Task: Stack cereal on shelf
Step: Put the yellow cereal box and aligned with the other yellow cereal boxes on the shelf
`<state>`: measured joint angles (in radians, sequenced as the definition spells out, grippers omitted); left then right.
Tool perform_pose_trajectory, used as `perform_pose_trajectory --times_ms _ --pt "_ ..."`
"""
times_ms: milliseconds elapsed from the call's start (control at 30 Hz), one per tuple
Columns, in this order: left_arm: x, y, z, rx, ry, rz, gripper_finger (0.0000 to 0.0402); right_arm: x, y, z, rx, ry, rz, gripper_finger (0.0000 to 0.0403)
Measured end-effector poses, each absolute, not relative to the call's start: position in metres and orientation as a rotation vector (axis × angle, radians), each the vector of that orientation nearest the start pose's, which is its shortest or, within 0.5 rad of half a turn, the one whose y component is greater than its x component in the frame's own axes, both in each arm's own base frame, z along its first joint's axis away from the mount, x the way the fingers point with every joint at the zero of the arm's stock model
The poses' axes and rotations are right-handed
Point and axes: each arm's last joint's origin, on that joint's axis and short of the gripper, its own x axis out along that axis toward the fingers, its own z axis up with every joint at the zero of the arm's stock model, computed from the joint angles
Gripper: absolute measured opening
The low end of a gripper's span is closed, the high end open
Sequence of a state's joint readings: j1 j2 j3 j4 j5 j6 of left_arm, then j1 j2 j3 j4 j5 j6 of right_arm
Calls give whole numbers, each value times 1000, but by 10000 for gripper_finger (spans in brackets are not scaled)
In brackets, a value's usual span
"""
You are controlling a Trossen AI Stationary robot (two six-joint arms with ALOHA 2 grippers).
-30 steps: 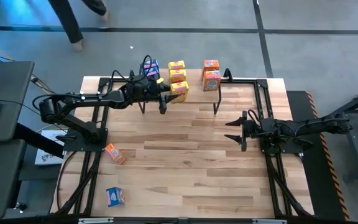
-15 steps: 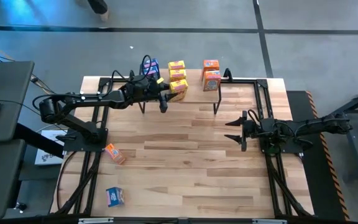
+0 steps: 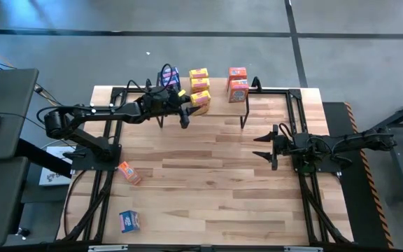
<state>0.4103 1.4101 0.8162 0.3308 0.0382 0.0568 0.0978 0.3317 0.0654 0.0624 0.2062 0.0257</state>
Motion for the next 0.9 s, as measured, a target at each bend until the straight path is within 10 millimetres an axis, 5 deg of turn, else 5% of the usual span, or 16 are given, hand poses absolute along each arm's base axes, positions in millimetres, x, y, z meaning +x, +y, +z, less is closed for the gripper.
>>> perform_pose_trajectory --times_ms 667,900 --pt "284 117 251 -16 275 430 288 117 5 163 -5 200 -111 248" --pt "287 110 250 -10 282 430 294 117 5 164 -5 199 -111 248"
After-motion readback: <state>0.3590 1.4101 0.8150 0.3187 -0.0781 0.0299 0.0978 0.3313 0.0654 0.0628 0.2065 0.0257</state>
